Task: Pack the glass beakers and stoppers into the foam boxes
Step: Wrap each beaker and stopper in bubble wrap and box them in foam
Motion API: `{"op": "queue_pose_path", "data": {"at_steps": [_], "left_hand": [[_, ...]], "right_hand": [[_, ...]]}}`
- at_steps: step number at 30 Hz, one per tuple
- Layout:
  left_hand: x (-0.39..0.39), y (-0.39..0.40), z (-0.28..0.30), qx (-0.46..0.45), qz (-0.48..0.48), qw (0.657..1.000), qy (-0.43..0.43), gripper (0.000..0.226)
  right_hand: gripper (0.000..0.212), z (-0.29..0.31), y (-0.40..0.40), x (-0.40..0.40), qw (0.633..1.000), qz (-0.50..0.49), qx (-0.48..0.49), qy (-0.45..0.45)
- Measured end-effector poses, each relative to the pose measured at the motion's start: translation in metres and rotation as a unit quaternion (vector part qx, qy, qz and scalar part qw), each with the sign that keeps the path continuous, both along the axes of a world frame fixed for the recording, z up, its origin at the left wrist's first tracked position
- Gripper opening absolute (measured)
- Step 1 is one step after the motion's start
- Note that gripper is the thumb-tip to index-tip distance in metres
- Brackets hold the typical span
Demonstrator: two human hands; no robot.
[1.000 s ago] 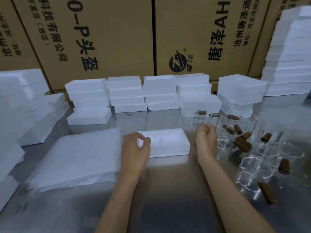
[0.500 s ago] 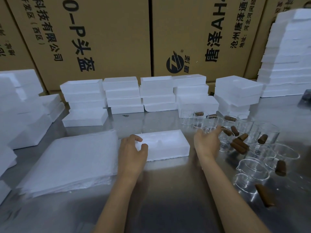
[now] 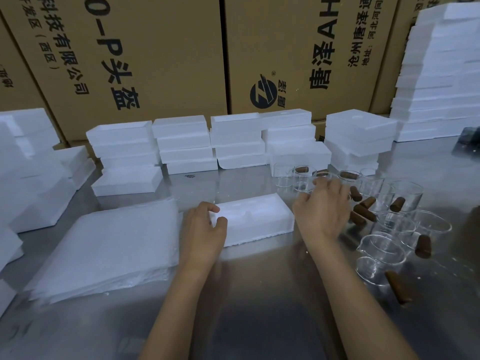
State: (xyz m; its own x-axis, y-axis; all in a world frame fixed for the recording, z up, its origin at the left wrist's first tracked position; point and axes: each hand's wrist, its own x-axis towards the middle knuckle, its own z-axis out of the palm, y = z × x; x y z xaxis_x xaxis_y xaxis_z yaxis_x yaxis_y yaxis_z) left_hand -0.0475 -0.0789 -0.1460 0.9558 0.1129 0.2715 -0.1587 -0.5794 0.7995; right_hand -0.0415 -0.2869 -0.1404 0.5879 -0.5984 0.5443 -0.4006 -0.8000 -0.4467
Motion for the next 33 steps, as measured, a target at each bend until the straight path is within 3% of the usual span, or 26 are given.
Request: {"op": "queue_pose_path", "data": {"at_steps": [6,10,12,15,18,23,25,28,30,33], "left_hand": [[-0.004,-0.001,0.004,-0.007,-0.019,1.0,-0.004,0.028],[-0.009,0.013,0.012,-0.008,0.021,0.995,-0.093,0.033],[-0.008,0.032,0.016,0.045,0.078,0.988,-0.122,0.036],[-0.003,0.067,0.018,0.151,0.174,0.971,-0.059,0.037],[0.0,0.092,0.014,0.187,0.164,0.966,0.065,0.029],[0.0,0.094,0.013,0.138,0.157,0.975,0.077,0.008],[-0.001,0.09,0.012,0.153,0.168,0.971,0.068,0.017],[-0.001,0.088,0.013,0.159,0.18,0.97,0.045,0.019],[-0.001,0.087,0.017,0.107,0.174,0.979,0.021,0.016],[-0.001,0.082,0.024,0.022,0.142,0.99,-0.004,0.019]], "right_hand": [[0.044,-0.008,-0.011,-0.006,0.992,-0.054,0.017,0.109],[0.03,-0.007,-0.014,-0.005,0.996,0.006,0.02,0.084],[0.034,-0.006,-0.013,-0.006,0.997,0.032,0.039,0.063],[0.054,-0.004,-0.012,-0.009,0.995,0.02,0.08,0.058],[0.059,-0.002,-0.016,-0.011,0.993,-0.008,0.09,0.08],[0.058,-0.002,-0.02,-0.011,0.983,0.047,0.172,0.038],[0.055,-0.004,-0.019,-0.01,0.979,0.049,0.198,0.028],[0.032,-0.008,-0.019,-0.008,0.974,0.052,0.197,0.1],[0.034,-0.008,-0.015,-0.01,0.97,0.07,0.191,0.133],[0.037,0.001,-0.003,-0.015,0.976,0.098,0.165,0.108]]}}
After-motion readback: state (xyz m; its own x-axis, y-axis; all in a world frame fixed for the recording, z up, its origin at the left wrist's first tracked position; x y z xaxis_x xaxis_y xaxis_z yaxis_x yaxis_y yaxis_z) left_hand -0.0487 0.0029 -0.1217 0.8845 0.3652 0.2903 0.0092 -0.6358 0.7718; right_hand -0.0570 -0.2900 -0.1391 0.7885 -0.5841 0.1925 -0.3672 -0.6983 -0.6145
